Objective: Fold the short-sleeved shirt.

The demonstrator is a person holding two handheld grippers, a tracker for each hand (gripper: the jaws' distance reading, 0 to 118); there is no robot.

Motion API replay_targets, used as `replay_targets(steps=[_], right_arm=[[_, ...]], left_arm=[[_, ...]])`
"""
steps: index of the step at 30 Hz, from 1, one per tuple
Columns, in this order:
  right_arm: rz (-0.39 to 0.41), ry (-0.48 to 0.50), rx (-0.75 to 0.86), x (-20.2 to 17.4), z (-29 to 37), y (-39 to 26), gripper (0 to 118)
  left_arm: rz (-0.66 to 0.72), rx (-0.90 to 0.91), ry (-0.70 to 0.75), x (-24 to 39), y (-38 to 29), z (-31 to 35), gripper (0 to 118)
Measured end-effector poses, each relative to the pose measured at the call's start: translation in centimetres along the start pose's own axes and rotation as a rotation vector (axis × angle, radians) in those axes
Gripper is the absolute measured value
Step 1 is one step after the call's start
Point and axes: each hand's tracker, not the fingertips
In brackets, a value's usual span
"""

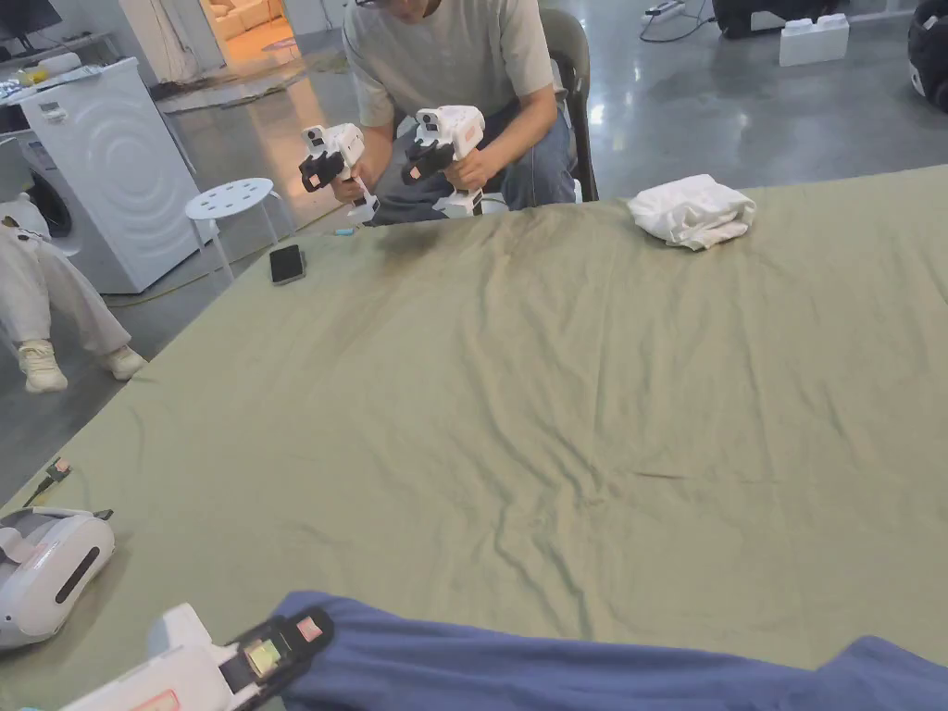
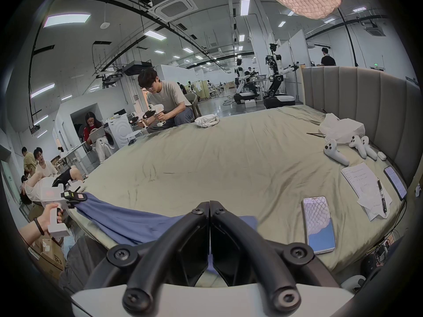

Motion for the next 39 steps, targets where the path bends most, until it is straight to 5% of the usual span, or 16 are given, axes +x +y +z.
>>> replay_targets(steps=[8,18,22,23,25,26,28,31,39], right_arm=[[-0.066,0.012,0.027,0.6,0.3,0.5,0],[-0.115,-0.051,0.017,2.0,2.8,-1.6,0],[-0.138,-0.073,-0.002,2.8,3.0,-2.4,0],[-0.145,-0.074,-0.006,2.9,3.0,-2.5,0],[-0.160,-0.072,-0.005,3.1,3.2,-2.8,0],[-0.171,-0.068,-0.005,3.2,3.3,-2.9,0],[-0.189,-0.062,-0.007,3.3,3.2,-3.1,0],[-0.202,-0.056,-0.015,3.3,3.1,-3.4,0],[-0.190,-0.045,-0.036,2.4,3.1,-3.4,0]], left_arm=[[-0.243,-0.106,-0.175,10.8,-6.2,-3.9,6],[-0.407,-0.293,-0.174,20.3,-17.8,-14.0,7],[-0.431,-0.385,-0.159,20.9,-17.9,-14.7,50],[-0.409,-0.368,-0.206,20.5,-17.6,-14.3,50],[-0.345,-0.318,-0.287,20.2,-16.4,-12.8,83],[-0.299,-0.265,-0.332,19.4,-15.8,-12.0,86],[-0.231,-0.207,-0.340,18.2,-15.0,-11.5,77],[-0.192,-0.237,-0.259,17.6,-15.3,-11.9,1],[-0.296,-0.483,-0.276,19.7,-22.7,-17.4,0]])
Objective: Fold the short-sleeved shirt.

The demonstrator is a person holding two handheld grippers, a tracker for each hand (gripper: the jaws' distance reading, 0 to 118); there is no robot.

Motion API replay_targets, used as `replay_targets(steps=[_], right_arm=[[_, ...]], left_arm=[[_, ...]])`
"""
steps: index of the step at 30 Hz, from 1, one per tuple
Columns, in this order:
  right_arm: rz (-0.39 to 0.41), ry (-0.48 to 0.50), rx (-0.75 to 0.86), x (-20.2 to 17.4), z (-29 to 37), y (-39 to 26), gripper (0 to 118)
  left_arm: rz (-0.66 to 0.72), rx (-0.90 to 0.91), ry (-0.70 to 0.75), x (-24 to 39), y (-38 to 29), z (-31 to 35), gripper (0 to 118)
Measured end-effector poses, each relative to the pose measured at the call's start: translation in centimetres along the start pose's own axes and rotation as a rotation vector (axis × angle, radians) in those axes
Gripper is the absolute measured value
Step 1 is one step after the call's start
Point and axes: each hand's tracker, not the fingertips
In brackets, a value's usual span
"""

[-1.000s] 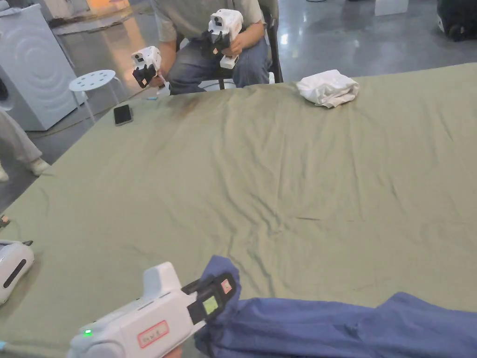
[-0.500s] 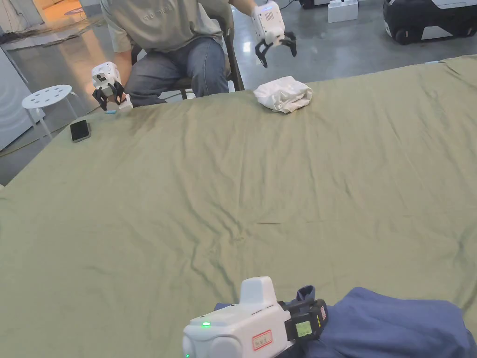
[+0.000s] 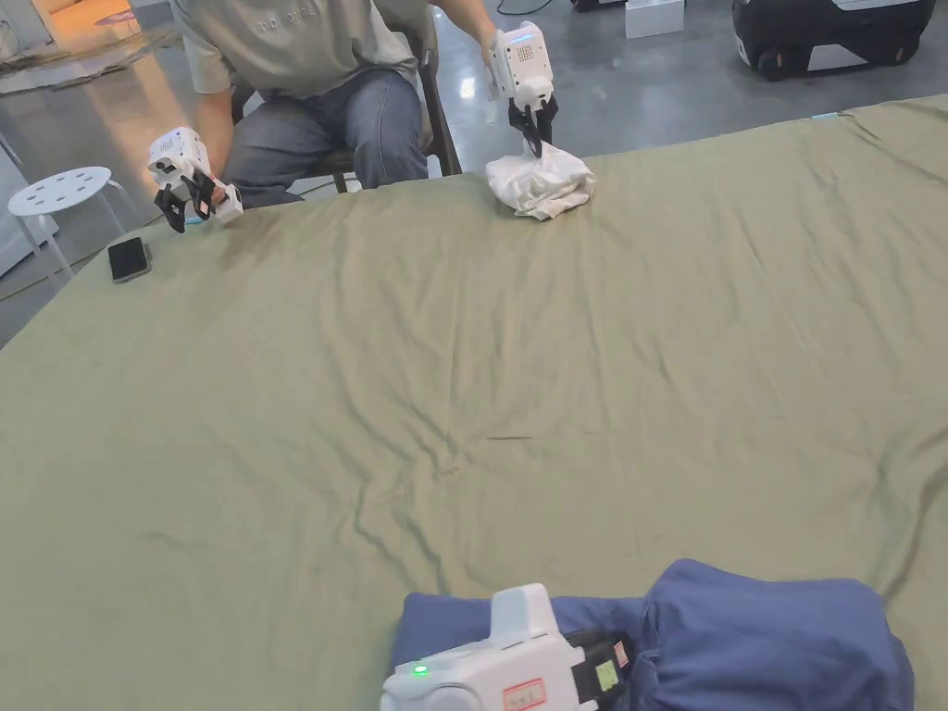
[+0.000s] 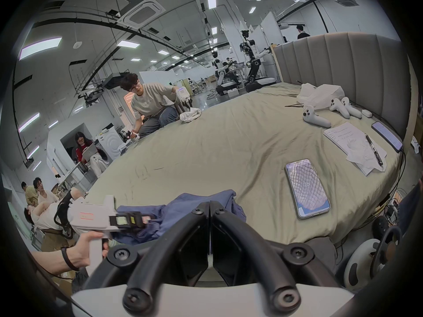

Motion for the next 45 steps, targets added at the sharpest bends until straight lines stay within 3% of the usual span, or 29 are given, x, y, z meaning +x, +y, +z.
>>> replay_targets(steps=[4,5,7,8,9,13,16,21,22,24,25,28,31,37,38,41,45], right_arm=[[0.026,0.006,-0.007,-0.6,-0.1,0.0,0],[0.034,0.008,-0.014,-0.7,-0.4,0.0,0],[0.049,0.010,-0.021,-0.9,-0.7,0.1,0],[0.055,0.011,-0.022,-0.8,-0.8,0.0,0],[0.059,0.017,-0.026,-0.8,-1.0,0.0,0],[0.060,0.029,-0.030,-0.9,-1.4,0.0,0],[0.044,0.030,-0.038,-0.7,-1.6,-0.3,0],[0.000,0.029,-0.049,-0.6,-1.8,-0.7,0],[0.001,0.029,-0.050,-0.6,-1.7,-0.7,0],[0.007,0.022,-0.048,-0.6,-1.4,-0.6,0],[0.010,0.018,-0.047,-0.6,-1.3,-0.5,0],[0.006,0.014,-0.042,-0.2,-0.9,-0.3,0],[0.002,0.011,-0.037,0.1,-1.0,-0.2,0],[-0.023,0.027,-0.031,0.6,-1.7,-0.7,0],[-0.025,0.030,-0.032,0.6,-1.9,-0.8,0],[-0.038,0.030,-0.032,0.6,-1.9,-1.1,0],[-0.048,0.036,-0.023,0.5,-1.2,-1.3,0]], left_arm=[[-0.003,0.018,0.005,0.4,1.0,1.1,5],[-0.010,0.029,-0.014,0.3,1.3,2.2,25],[-0.024,0.119,-0.109,-0.4,1.9,5.1,79],[-0.021,0.145,-0.137,-1.0,2.3,6.7,99],[-0.012,0.137,-0.109,-1.4,2.8,8.6,101],[0.132,0.251,-0.024,-7.1,3.6,14.5,101],[0.323,0.296,0.028,-13.2,3.8,15.6,100],[0.558,0.205,-0.131,-16.4,2.2,11.8,81],[0.573,0.193,-0.158,-12.7,1.5,11.2,72],[0.575,0.211,-0.147,-11.5,0.7,10.1,37],[0.575,0.223,-0.098,-11.2,0.4,10.1,23],[0.557,0.240,-0.103,-12.3,0.7,11.2,12],[0.541,0.291,-0.096,-11.8,1.7,14.7,11],[0.224,0.364,0.186,-8.6,5.3,22.8,11],[0.184,0.362,0.228,-10.6,5.9,23.2,11],[0.016,0.340,0.258,-5.5,6.3,21.2,11],[-0.033,0.234,0.190,0.7,5.7,14.2,11]])
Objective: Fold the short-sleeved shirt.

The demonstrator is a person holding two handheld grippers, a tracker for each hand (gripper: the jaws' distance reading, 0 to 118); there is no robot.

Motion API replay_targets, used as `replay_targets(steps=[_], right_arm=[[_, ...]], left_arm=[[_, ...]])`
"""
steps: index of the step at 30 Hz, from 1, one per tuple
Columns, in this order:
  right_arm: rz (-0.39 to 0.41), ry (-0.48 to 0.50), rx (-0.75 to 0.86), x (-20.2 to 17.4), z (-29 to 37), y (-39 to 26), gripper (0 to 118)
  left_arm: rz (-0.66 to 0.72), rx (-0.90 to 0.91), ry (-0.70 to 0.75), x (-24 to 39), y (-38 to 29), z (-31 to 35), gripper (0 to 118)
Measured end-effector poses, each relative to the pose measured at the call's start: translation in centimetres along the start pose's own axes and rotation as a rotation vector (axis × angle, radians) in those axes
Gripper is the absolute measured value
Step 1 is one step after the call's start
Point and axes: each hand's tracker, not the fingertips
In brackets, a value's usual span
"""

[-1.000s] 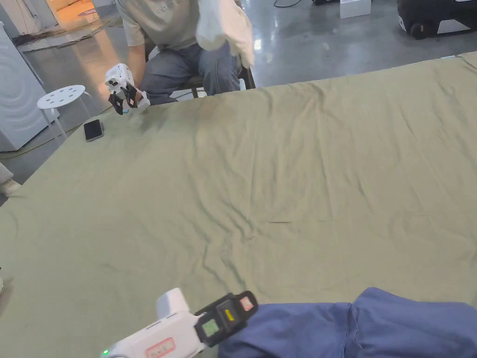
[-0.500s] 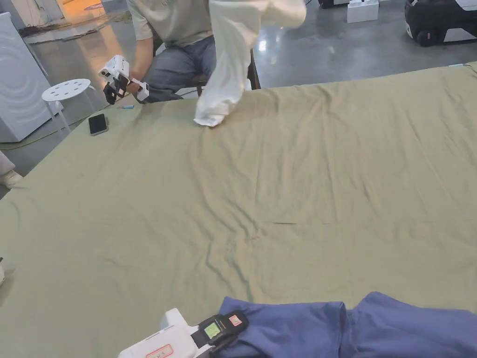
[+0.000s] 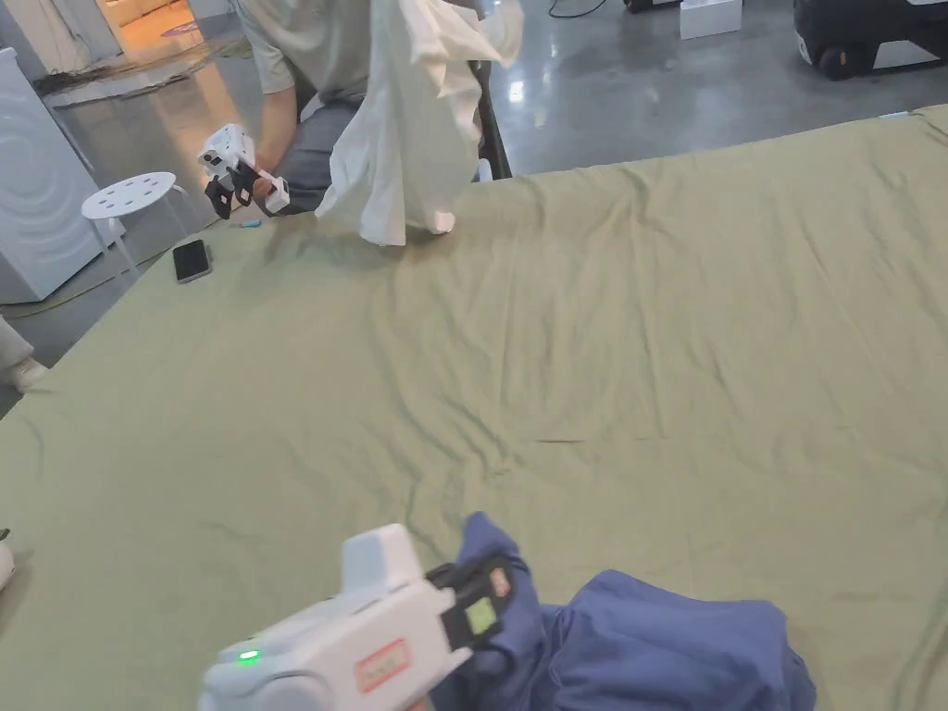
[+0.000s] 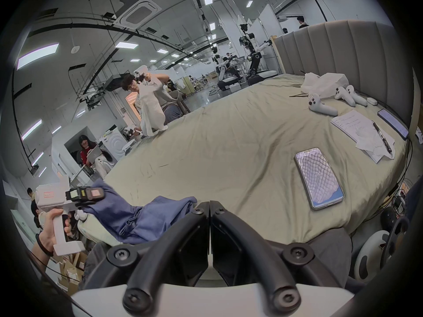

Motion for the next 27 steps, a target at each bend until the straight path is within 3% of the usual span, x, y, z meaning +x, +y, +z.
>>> replay_targets(steps=[5,12,13,16,17,19,21,22,25,27], right_arm=[[-0.010,-0.028,0.020,0.5,1.4,-0.5,0],[-0.046,-0.071,0.014,2.2,2.1,-1.6,0],[-0.056,-0.073,0.008,2.4,2.0,-1.8,0],[-0.068,-0.069,0.002,2.6,1.7,-2.1,0],[-0.068,-0.065,-0.001,2.6,1.6,-2.1,0],[-0.059,-0.059,-0.002,2.4,1.6,-2.0,0],[-0.054,-0.058,-0.002,2.3,1.5,-2.0,0],[-0.053,-0.054,-0.001,2.2,1.5,-2.0,0],[-0.053,-0.043,-0.002,2.0,1.5,-1.8,0],[-0.043,-0.044,0.001,1.8,1.7,-1.7,0]], left_arm=[[-0.086,-0.136,-0.011,5.8,-3.8,-8.2,11],[-0.145,-0.193,0.001,7.8,-5.3,-11.4,18],[-0.130,-0.197,-0.033,7.9,-5.1,-11.0,23],[-0.027,-0.243,-0.158,6.7,-4.0,-9.8,73],[-0.003,-0.230,-0.176,6.5,-3.7,-9.1,85],[0.032,-0.170,-0.229,5.8,-3.3,-7.6,76],[0.092,-0.126,-0.343,5.1,-3.4,-6.8,19],[0.128,-0.125,-0.351,4.8,-3.5,-7.3,4],[0.135,-0.169,-0.291,4.2,-4.8,-8.8,3],[0.171,-0.237,-0.353,4.2,-6.1,-10.1,3]])
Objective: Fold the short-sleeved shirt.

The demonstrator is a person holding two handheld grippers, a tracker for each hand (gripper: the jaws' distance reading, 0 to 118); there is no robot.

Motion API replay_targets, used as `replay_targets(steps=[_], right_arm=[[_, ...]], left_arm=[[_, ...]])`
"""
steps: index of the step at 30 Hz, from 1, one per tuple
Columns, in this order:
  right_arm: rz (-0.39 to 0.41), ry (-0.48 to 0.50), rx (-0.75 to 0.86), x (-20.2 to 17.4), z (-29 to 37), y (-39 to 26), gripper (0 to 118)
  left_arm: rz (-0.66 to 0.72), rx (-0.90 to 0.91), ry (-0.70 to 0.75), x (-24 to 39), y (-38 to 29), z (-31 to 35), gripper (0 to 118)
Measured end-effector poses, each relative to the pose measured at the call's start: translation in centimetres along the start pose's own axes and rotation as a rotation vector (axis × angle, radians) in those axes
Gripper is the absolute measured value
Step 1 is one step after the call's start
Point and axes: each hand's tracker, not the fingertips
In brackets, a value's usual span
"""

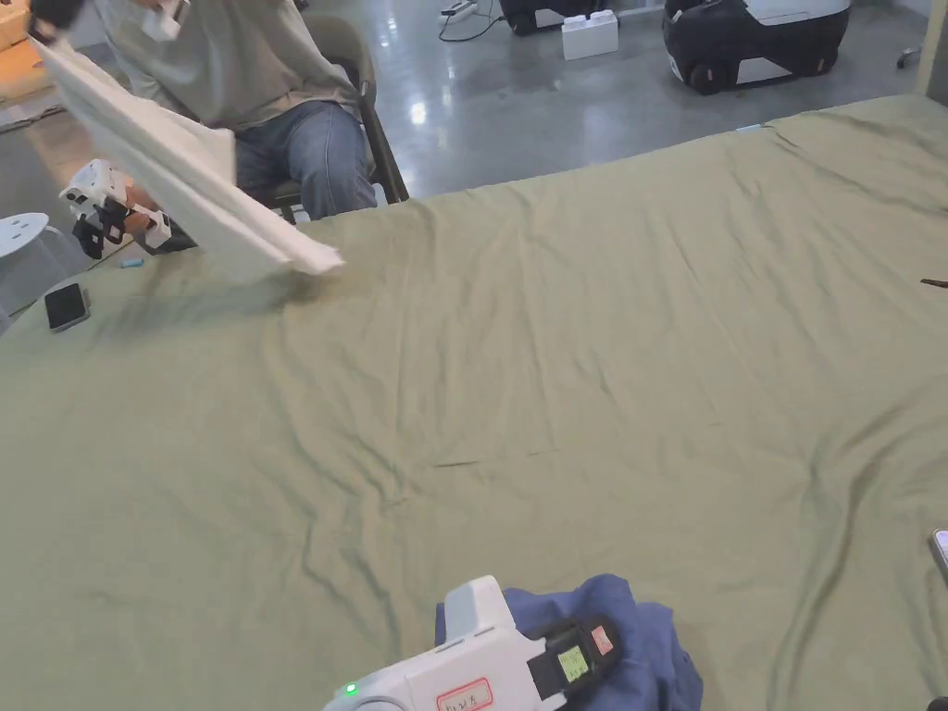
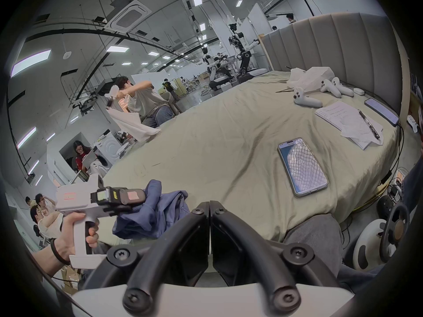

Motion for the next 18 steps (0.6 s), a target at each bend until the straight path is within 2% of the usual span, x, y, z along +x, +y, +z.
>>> replay_targets(steps=[1,5,8,10,11,12,13,14,15,16,18], right_arm=[[0.003,0.001,-0.001,0.0,0.0,0.1,0],[0.017,-0.001,-0.012,-0.4,-0.2,0.2,0],[0.031,0.018,-0.037,-1.2,-0.7,0.2,0],[0.073,0.047,-0.067,-2.2,-1.6,0.2,0],[0.099,0.068,-0.082,-2.9,-2.4,0.3,0],[0.120,0.094,-0.100,-3.2,-3.2,0.5,0],[0.141,0.124,-0.125,-4.0,-4.5,0.7,0],[0.160,0.148,-0.149,-4.8,-5.7,0.9,0],[0.180,0.171,-0.172,-5.7,-6.9,1.1,0],[0.204,0.193,-0.190,-6.4,-8.6,1.2,0],[0.243,0.226,-0.237,-8.1,-11.5,1.4,0]], left_arm=[[0.009,-0.026,0.027,-0.1,-0.5,-1.0,3],[-0.094,-0.142,0.131,0.5,-2.1,-4.9,2],[-0.119,-0.121,0.131,1.3,-2.5,-5.4,2],[-0.126,-0.116,0.134,1.6,-2.1,-5.1,2],[-0.117,-0.113,0.124,1.7,-1.8,-4.6,8],[-0.103,-0.103,0.090,1.8,-1.5,-3.7,20],[-0.090,-0.075,0.033,2.1,-1.1,-2.5,40],[-0.102,-0.036,-0.011,2.6,-0.7,-0.9,72],[-0.117,0.004,-0.026,2.8,-0.4,0.5,91],[-0.132,0.056,-0.011,3.0,0.0,2.4,103],[-0.148,0.134,0.017,2.4,0.8,5.8,105]])
